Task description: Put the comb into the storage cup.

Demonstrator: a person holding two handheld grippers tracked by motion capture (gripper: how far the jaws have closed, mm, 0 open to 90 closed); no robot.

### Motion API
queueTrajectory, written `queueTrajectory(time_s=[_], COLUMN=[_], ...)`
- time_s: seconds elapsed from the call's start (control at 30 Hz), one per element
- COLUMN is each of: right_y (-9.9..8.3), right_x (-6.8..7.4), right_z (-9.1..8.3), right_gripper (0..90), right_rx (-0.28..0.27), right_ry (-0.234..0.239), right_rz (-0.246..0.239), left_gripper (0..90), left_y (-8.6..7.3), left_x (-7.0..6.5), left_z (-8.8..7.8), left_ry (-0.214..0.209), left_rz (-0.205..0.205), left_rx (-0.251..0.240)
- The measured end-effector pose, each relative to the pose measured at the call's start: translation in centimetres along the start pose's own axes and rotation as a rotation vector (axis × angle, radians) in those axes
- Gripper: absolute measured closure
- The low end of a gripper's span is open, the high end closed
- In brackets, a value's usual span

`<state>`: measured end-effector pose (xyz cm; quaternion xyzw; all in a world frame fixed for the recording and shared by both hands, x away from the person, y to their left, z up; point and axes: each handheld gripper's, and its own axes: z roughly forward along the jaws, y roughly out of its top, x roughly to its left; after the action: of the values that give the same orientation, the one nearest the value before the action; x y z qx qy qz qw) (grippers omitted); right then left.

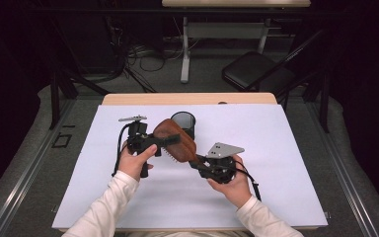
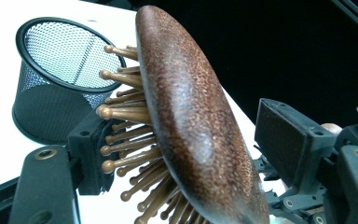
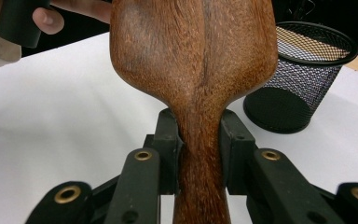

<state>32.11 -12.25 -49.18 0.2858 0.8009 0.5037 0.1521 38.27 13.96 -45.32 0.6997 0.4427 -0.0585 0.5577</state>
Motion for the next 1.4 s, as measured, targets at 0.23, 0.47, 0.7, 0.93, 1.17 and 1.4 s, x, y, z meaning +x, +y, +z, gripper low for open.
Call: queueTrajectory(time_s=[0.23, 0.47, 0.7, 0.93, 1.17, 1.4], right_y=[-0.13, -0.24, -0.32, -0.39, -0.5, -0.54], right_x=[0.01, 0.04, 0.03, 0.06, 0.06, 0.02], right_z=[0.17, 0.28, 0.37, 0.49, 0.65, 0.7], right_gripper=[72.0, 72.0, 72.0, 72.0, 72.0, 72.0], right_rx=[0.001, 0.007, 0.01, 0.012, 0.019, 0.024], right_ry=[0.0, 0.001, -0.002, -0.002, 0.005, 0.01], right_rz=[-0.005, -0.006, -0.015, -0.025, -0.023, -0.026], left_gripper=[30.7, 32.6, 34.5, 36.1, 38.6, 40.8], left_y=[-0.01, -0.03, -0.03, -0.02, -0.01, -0.02], left_x=[0.07, 0.21, 0.4, 0.5, 0.6, 0.7], left_z=[-0.15, -0.23, -0.32, -0.53, -0.7, -0.82], left_ry=[0.003, 0.005, -0.005, -0.009, -0.02, -0.041], left_rz=[-0.003, -0.016, -0.043, -0.061, -0.09, -0.123], left_rx=[-0.003, 0.005, 0.007, 0.008, 0.003, 0.003])
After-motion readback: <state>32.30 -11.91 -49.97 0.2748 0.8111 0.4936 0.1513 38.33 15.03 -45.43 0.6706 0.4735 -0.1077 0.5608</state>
